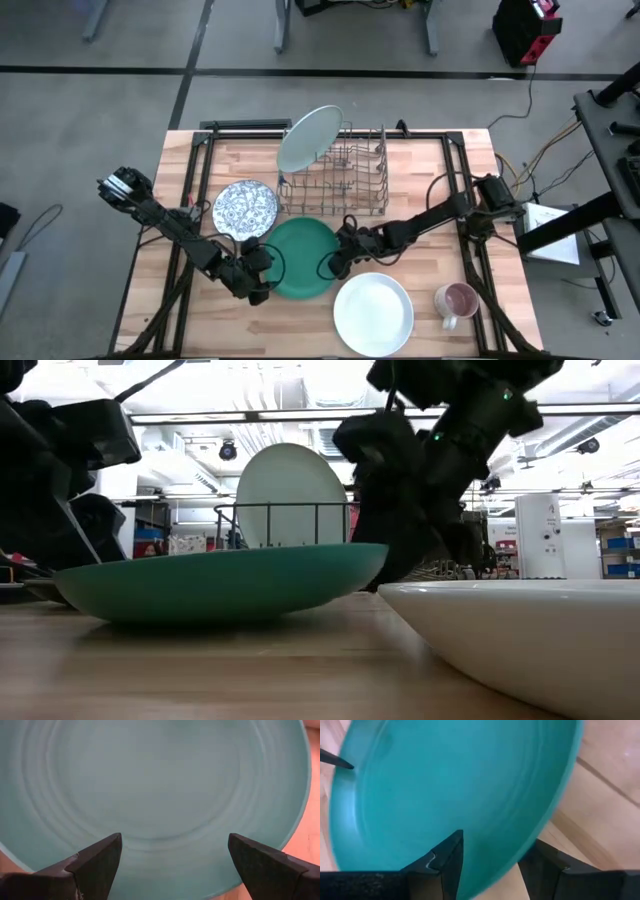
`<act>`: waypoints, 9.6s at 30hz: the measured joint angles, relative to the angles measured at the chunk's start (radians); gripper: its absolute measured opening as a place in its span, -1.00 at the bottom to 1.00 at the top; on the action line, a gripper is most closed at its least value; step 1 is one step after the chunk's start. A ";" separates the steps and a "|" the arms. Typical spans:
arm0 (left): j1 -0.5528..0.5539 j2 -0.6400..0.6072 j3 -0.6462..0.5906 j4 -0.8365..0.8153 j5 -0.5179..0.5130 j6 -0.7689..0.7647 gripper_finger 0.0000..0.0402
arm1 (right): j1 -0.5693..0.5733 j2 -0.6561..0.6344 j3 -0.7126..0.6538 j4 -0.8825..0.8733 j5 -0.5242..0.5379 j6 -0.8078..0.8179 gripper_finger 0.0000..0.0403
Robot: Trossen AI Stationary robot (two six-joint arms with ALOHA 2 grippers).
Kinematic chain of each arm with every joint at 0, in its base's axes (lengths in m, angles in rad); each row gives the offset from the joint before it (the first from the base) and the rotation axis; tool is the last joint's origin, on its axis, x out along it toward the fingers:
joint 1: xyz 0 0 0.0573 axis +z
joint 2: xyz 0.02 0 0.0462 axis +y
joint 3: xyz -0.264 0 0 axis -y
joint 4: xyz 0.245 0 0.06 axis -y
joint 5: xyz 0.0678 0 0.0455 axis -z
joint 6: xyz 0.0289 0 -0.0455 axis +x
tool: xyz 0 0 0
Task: Sort dishes
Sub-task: Put the green plate into the dish rack, then put the white plate into the dish rack
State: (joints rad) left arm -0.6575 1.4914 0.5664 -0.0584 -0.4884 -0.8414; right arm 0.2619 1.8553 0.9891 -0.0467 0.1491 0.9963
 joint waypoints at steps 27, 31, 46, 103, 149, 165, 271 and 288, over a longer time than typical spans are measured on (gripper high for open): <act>-0.004 -0.019 0.220 -0.255 -0.106 0.239 0.77 | -0.002 0.001 0.002 0.037 0.166 -0.071 -0.98; -0.024 -0.049 0.310 -0.405 -0.176 0.248 0.77 | -0.003 -0.042 0.005 0.036 0.214 -0.133 -0.99; -0.145 -0.068 0.615 -0.802 -0.524 0.354 0.77 | -0.010 -0.300 0.005 0.035 0.354 -0.485 -0.99; -0.093 -0.466 0.390 -1.127 -1.072 0.295 0.77 | -0.731 -0.311 0.269 0.104 -0.175 -2.057 -0.99; -0.092 -0.529 0.355 -1.129 -1.083 0.305 0.77 | -0.729 -0.184 0.282 0.102 -0.093 -1.999 -0.39; -0.091 -0.529 0.355 -1.127 -1.058 0.280 0.77 | -0.729 -0.271 0.282 -0.031 -0.068 -1.934 -0.28; 0.052 0.015 0.478 -0.240 -0.234 0.753 0.27 | 0.259 -0.141 -0.141 -0.259 -0.020 -0.312 -0.76; 0.103 0.035 0.481 -0.156 -0.131 0.722 0.27 | 0.230 -0.155 -0.139 -0.227 0.236 -0.419 -0.86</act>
State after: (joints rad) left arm -0.5544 1.5265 1.0471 -0.2143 -0.6198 -0.1193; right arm 0.4915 1.7001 0.8497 -0.2736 0.3853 0.5770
